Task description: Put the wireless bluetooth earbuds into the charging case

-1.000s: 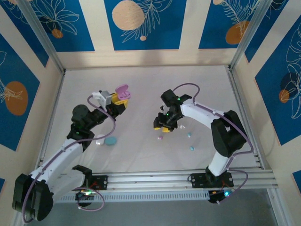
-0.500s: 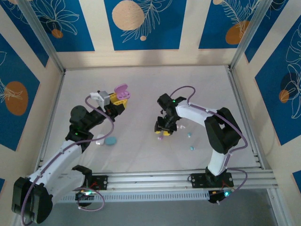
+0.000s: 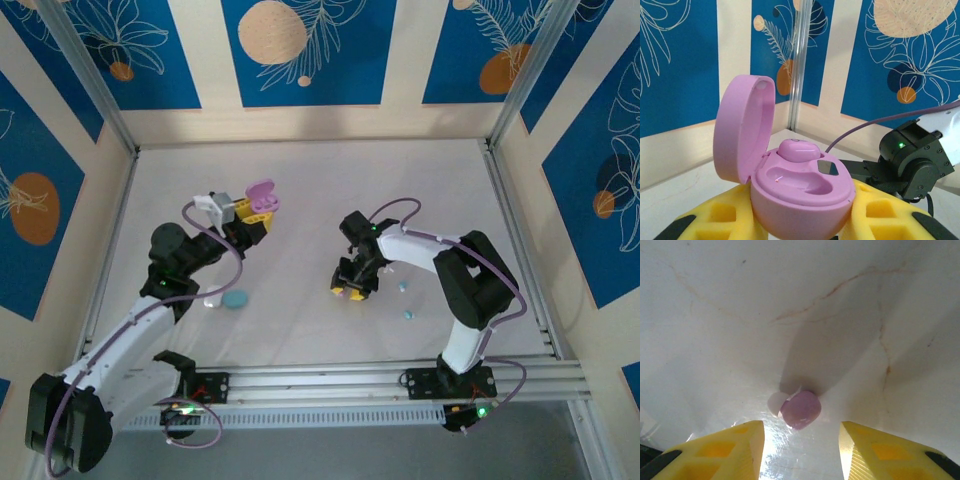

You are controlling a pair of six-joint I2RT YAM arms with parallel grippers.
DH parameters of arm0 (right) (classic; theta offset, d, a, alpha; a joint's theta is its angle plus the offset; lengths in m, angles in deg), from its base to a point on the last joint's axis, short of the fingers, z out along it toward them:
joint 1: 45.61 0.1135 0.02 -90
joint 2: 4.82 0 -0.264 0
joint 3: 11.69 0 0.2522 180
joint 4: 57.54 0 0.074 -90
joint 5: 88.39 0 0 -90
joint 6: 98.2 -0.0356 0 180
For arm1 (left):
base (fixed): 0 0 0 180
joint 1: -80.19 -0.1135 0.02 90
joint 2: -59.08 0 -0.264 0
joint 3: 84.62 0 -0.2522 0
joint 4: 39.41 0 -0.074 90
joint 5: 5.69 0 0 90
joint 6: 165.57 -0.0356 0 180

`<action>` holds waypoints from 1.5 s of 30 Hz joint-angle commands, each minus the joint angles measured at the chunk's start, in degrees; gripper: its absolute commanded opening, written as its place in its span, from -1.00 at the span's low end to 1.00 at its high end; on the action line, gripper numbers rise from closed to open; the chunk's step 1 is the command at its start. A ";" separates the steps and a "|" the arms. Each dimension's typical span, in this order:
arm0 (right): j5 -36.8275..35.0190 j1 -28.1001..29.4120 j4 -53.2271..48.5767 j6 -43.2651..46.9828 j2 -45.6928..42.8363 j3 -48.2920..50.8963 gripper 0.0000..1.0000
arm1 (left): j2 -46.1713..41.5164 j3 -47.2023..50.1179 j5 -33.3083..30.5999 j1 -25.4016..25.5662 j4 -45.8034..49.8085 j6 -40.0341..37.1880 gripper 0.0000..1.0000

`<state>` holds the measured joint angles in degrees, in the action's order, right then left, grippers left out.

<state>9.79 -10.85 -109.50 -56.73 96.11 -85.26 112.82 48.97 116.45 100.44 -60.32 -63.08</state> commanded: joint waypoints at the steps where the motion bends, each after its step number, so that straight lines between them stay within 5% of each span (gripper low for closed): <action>1: 1.42 -0.20 1.09 -1.34 -0.76 1.01 -0.13 | -0.21 -2.20 2.21 -0.65 -1.57 1.14 -0.56; 45: 1.10 0.57 3.22 2.74 1.76 -3.90 -0.16 | 1.64 -3.80 3.41 0.17 0.62 0.87 -0.56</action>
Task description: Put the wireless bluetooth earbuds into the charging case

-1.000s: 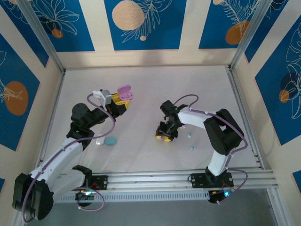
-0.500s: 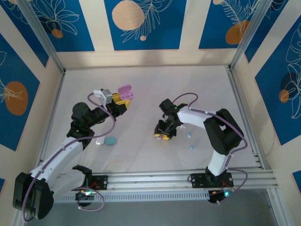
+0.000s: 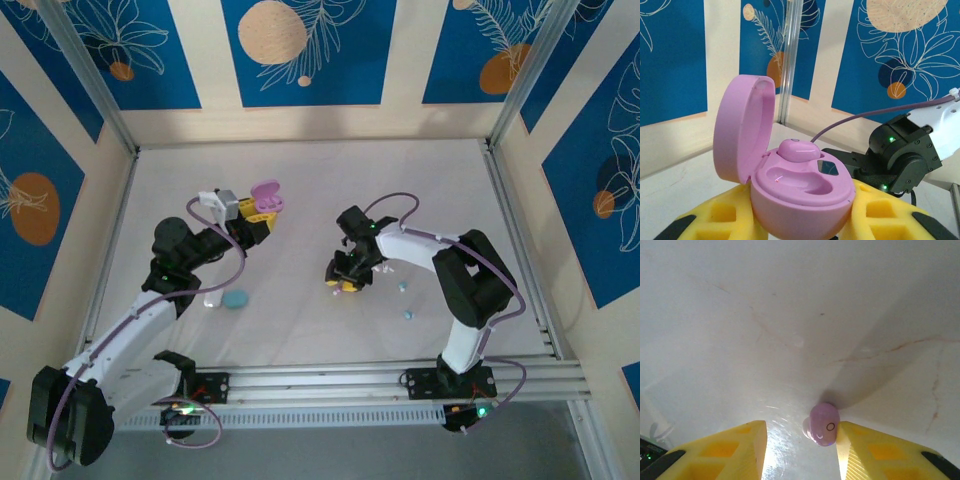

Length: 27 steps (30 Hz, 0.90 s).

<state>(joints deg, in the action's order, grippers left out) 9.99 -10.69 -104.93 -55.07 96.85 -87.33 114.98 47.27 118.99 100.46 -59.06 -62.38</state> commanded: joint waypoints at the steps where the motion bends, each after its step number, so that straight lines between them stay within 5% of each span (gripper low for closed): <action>1: 0.92 0.42 -1.35 1.17 1.06 -2.00 -0.16 | -0.64 -2.07 0.78 0.10 -0.57 0.17 -0.56; 18: -4.18 0.67 -4.08 1.57 -1.62 -1.12 -0.15 | -0.56 -2.13 0.54 0.27 -0.69 0.28 -0.55; 27: -0.98 0.59 -4.87 3.03 2.22 -2.00 -0.15 | 0.62 -2.14 0.74 0.47 -2.19 0.87 -0.55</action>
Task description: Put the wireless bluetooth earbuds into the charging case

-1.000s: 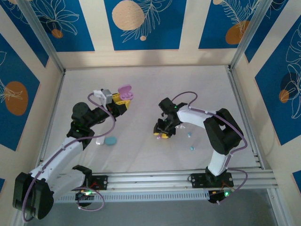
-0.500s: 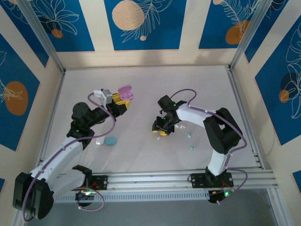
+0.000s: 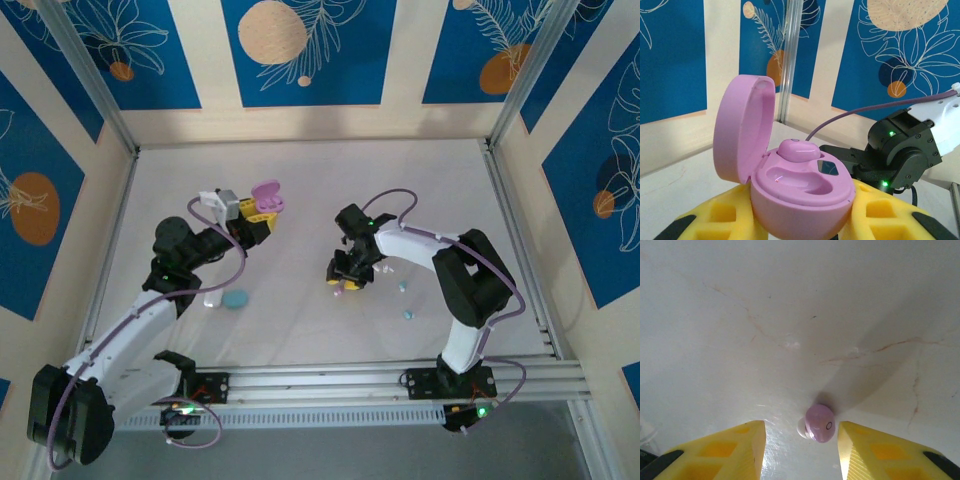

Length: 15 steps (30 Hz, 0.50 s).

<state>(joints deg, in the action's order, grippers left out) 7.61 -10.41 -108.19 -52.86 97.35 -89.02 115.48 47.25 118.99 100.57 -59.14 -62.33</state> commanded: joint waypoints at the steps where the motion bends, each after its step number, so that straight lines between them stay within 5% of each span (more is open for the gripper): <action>1: 1.34 0.50 -1.63 0.73 2.12 -0.39 -0.15 | 0.16 -2.16 0.73 0.36 -2.10 0.82 -0.55; 15: 2.34 1.99 -0.82 1.92 2.68 -1.85 -0.33 | -0.03 -2.11 0.33 0.54 -1.86 0.92 -0.55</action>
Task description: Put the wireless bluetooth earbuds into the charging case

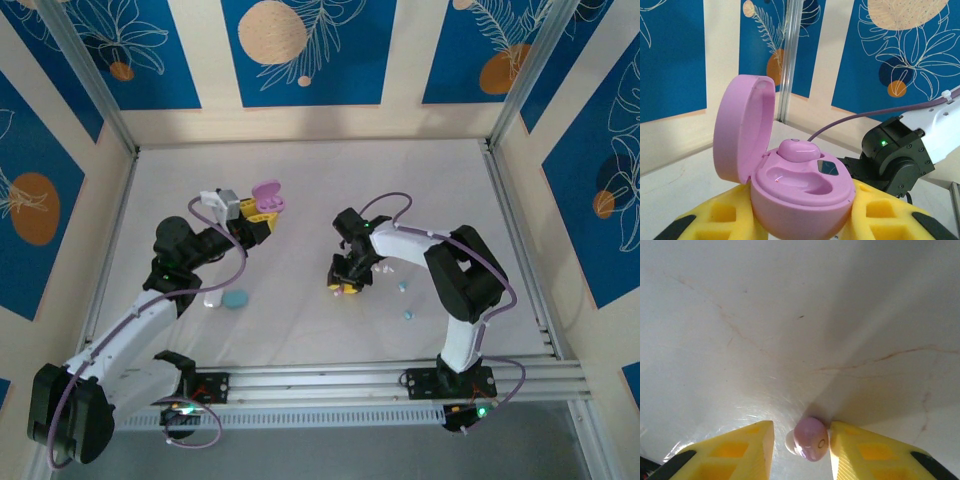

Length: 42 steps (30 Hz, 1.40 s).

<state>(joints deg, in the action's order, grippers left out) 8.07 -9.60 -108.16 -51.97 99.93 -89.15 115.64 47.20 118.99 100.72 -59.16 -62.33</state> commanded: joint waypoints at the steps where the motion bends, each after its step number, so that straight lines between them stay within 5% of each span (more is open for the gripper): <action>1: 1.77 1.25 -0.93 1.09 0.22 -1.96 -0.34 | -0.17 -2.19 0.36 0.38 -1.82 0.99 -0.55; 27: 0.55 2.17 -5.06 -0.90 3.99 -8.13 -0.17 | -0.32 -2.06 0.08 0.65 -1.66 0.71 -0.54; 42: 0.90 3.44 -5.40 -2.23 7.43 -10.91 -0.27 | -0.34 -2.03 0.07 0.65 -1.64 0.57 -0.54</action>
<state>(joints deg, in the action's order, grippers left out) 8.66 -6.61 -111.90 -53.67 106.18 -98.13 115.64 47.16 118.97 101.01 -59.19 -61.94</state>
